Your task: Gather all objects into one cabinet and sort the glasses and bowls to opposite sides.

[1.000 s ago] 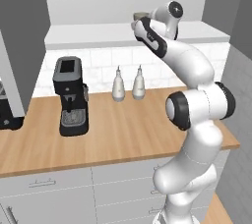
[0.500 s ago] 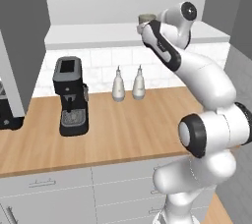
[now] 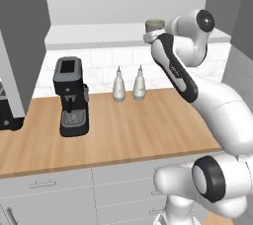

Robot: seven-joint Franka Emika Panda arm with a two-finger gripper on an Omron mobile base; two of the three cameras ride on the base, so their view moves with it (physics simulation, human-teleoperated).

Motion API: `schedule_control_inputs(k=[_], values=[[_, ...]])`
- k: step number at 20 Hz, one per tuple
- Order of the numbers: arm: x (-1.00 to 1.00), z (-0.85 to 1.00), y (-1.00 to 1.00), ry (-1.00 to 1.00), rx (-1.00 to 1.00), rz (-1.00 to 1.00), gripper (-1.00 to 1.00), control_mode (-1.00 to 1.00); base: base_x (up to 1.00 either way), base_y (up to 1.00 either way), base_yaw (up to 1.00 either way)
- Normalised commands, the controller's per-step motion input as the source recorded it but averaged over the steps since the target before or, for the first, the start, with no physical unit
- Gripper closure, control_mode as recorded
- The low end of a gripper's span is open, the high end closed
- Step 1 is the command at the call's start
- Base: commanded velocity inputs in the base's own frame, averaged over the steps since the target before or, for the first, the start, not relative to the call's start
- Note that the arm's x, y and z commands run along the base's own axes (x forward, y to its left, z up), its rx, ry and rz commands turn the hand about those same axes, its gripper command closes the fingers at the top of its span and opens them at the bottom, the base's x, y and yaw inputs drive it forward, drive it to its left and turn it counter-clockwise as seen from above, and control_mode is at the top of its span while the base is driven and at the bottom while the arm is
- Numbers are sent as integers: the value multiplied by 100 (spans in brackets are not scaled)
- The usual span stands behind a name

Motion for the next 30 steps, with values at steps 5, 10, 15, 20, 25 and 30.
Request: schedule_control_inputs(k=[5, 10, 15, 20, 25, 30], values=[[-100, 5, 3, 11, 0, -11, 100, -100, 0, 0, 0], [-100, -1, -3, 8, 0, -14, 100, -100, 0, 0, 0], [-40, -3, 0, 0, 0, -4, 100, 100, -60, 0, -6], [0, 0, 0, 0, 0, 0, 100, 100, -100, 14, 13], [0, 0, 0, 0, 0, 0, 100, 100, -100, 47, 52], [0, 0, 0, 0, 0, 0, 100, 100, -93, 70, 67]])
